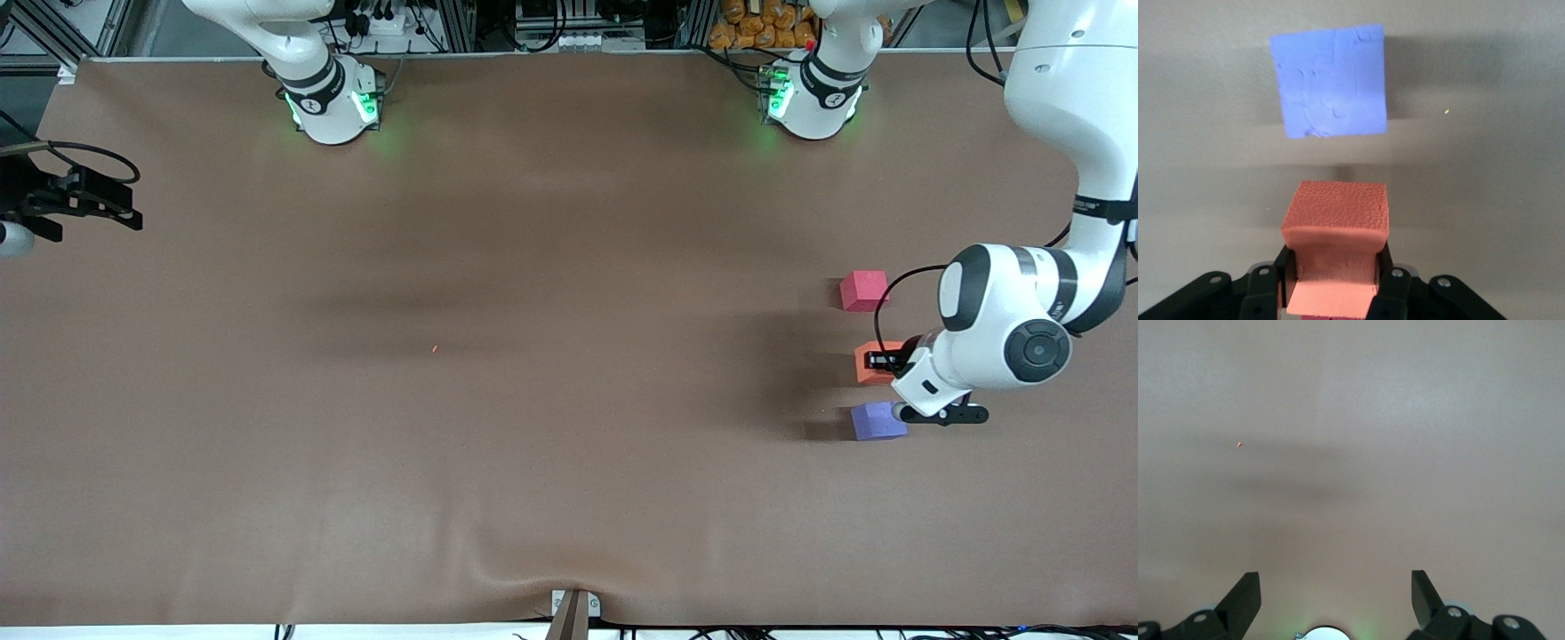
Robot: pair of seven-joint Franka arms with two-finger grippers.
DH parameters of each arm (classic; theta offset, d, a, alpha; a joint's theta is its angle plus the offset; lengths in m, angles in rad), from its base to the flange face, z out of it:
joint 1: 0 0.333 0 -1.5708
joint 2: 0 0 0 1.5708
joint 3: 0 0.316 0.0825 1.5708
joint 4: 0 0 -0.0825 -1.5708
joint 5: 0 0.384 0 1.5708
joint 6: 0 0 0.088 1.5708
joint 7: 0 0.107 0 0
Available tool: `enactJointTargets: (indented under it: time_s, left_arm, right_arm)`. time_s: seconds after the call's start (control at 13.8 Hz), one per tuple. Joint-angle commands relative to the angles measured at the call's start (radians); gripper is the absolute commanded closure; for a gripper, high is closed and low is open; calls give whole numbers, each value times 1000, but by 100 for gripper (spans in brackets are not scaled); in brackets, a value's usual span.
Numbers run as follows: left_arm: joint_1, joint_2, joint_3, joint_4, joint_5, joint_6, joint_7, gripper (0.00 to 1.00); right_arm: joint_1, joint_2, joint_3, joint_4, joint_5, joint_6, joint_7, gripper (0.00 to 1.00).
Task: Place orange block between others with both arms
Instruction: 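Lower the orange cube between the pink and blue cubes, open the left gripper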
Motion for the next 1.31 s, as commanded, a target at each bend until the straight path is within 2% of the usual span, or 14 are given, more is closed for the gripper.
enactJointTargets:
  time_s: [0.0,0.44,1.24]
  left_arm:
    - [18,-59,-12,-120,22,97,12,100]
    - [68,-62,-12,-177,65,157,55,100]
    - [68,-48,-15,-178,60,201,52,100]
  right_arm:
    - [5,3,1,4,-8,0,-11,0]
    - [7,6,1,4,-9,0,-11,0]
    - [4,10,1,4,-11,0,-11,0]
